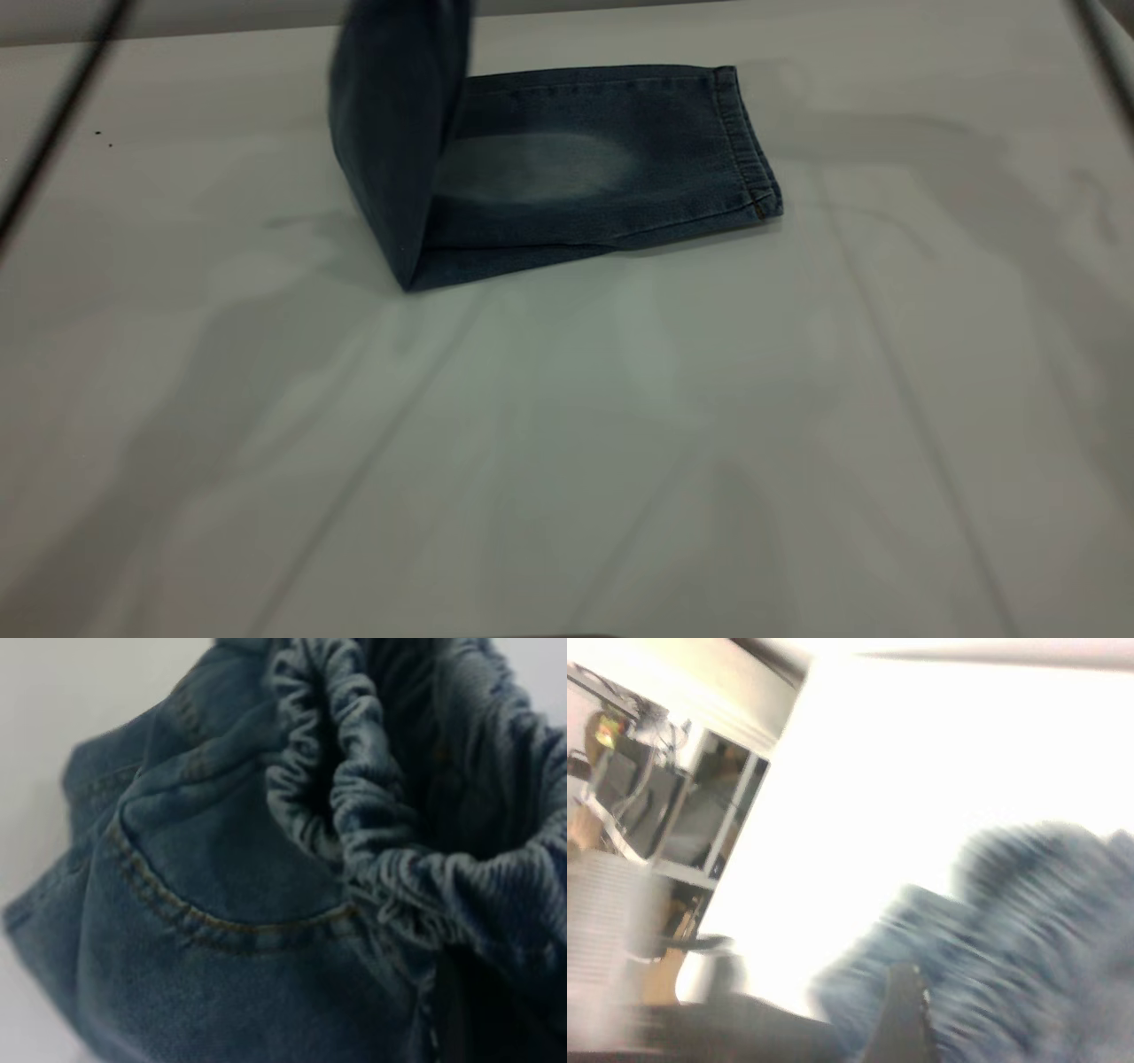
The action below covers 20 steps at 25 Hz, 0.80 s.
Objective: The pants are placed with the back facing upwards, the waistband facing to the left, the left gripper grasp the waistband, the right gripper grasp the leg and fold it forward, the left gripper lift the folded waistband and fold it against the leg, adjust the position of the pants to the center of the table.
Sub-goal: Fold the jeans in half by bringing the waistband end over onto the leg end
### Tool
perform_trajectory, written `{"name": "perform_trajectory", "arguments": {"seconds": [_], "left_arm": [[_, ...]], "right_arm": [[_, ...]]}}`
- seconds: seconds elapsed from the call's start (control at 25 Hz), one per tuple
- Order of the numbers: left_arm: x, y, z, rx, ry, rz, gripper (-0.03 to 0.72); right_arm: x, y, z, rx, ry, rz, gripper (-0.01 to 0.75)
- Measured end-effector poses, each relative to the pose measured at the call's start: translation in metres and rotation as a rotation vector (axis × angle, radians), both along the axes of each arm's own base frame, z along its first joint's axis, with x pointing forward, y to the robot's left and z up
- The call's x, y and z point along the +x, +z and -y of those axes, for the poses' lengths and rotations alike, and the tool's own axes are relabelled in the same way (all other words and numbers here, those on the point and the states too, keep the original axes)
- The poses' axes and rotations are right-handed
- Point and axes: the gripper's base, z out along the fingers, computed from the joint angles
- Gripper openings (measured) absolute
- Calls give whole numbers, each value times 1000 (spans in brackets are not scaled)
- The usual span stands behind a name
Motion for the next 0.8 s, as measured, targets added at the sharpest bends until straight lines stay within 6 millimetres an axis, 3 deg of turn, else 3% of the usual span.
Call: {"name": "perform_trajectory", "arguments": {"seconds": [0.2,0.36,0.64,0.72,0.8], "left_arm": [[12,-57,25,9,26,-60,82],[24,-91,50,21,-6,-103,82],[40,-111,82,13,-94,-172,90],[41,-111,83,14,-106,-180,118],[41,-110,84,30,-133,-179,195]], "right_arm": [[-13,44,21,9,-2,77,515],[-20,54,21,10,31,84,515],[-23,47,23,-70,68,77,515],[-23,45,24,-97,72,77,513],[-23,44,24,-108,74,76,514]]}}
